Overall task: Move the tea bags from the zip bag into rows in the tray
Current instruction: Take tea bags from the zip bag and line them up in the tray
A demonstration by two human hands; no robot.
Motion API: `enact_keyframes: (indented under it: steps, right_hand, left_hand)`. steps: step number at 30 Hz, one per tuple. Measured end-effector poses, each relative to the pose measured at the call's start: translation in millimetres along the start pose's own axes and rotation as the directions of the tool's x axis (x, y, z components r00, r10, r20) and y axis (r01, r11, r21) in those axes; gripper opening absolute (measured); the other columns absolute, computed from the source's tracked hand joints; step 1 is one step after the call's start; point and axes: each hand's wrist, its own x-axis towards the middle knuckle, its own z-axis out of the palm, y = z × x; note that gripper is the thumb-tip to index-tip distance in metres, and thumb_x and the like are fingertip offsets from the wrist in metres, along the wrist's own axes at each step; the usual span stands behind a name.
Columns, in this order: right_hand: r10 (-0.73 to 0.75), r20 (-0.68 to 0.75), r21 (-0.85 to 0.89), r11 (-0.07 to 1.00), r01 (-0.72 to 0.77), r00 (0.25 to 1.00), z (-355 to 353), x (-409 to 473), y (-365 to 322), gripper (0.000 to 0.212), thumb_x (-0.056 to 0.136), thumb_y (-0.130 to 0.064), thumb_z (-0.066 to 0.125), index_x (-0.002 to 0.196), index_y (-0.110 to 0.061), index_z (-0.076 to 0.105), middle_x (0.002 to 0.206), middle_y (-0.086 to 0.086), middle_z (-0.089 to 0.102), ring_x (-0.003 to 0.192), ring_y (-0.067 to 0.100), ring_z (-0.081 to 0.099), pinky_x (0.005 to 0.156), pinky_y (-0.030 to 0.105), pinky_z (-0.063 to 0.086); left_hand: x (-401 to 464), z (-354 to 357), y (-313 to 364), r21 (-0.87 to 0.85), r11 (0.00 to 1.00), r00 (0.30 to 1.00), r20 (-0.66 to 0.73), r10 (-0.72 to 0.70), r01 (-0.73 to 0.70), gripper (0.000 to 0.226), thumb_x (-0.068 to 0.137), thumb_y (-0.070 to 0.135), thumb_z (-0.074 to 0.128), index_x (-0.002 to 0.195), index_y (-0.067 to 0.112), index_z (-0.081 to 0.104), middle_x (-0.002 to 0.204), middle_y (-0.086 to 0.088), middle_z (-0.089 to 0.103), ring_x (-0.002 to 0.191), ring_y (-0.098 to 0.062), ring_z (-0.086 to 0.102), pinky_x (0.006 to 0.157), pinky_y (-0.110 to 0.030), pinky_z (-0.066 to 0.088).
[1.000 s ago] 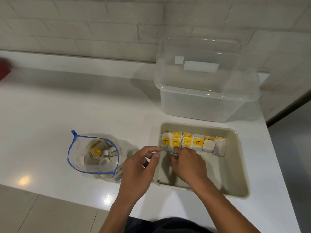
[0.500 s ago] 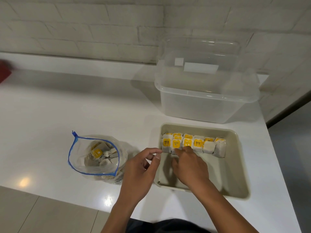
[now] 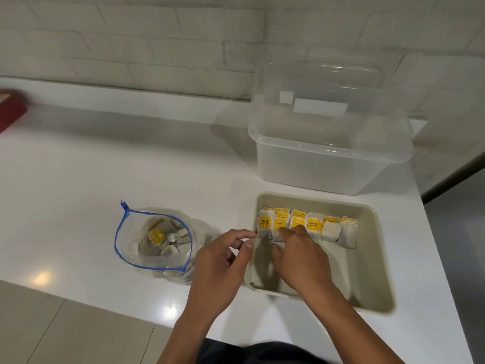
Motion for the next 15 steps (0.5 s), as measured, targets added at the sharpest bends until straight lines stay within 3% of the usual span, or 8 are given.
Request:
enact_keyframes:
  steps: [6,11,15]
  right_hand:
    - [-0.137,-0.168,0.162,0.973,0.165,0.976,-29.1,-19.5,-39.0,0.03,0.096,-0.041,0.052,0.123,-0.032,0.062,0.119,-0.009,0.064,0.108,0.018,0.061,0.082,0.033,0.05]
    - [-0.293,-0.183,0.29,0.896,0.337,0.938,-37.4,-37.8,-89.4,0.024,0.095,-0.034,0.057,0.117,-0.035,0.065,0.105,-0.014,0.067,0.081,0.01,0.063,0.079,0.03,0.051]
    - [-0.359,-0.168,0.329,0.858,0.395,0.918,-32.4,-45.2,-126.9,0.02,0.096,-0.035,0.056,0.113,-0.034,0.065,0.103,-0.013,0.067,0.078,0.011,0.062,0.08,0.032,0.052]
  left_hand:
    - [-8.1,-32.3,13.2,0.164,0.983,0.99,-0.096,0.103,-0.086,0.016,0.094,0.034,0.063,0.104,0.045,0.068,0.088,0.023,0.065,0.064,-0.014,0.059,0.062,-0.017,0.046]
    - [-12.6,-76.3,6.0,0.282,0.958,0.966,-0.227,0.126,-0.059,0.016,0.093,0.035,0.063,0.108,0.041,0.068,0.092,0.031,0.063,0.068,-0.008,0.063,0.062,-0.017,0.048]
    - [-19.1,-109.5,-4.9,0.311,0.95,0.963,-0.248,0.102,-0.02,0.014,0.093,0.035,0.063,0.105,0.041,0.068,0.089,0.031,0.065,0.066,-0.006,0.064,0.063,-0.018,0.049]
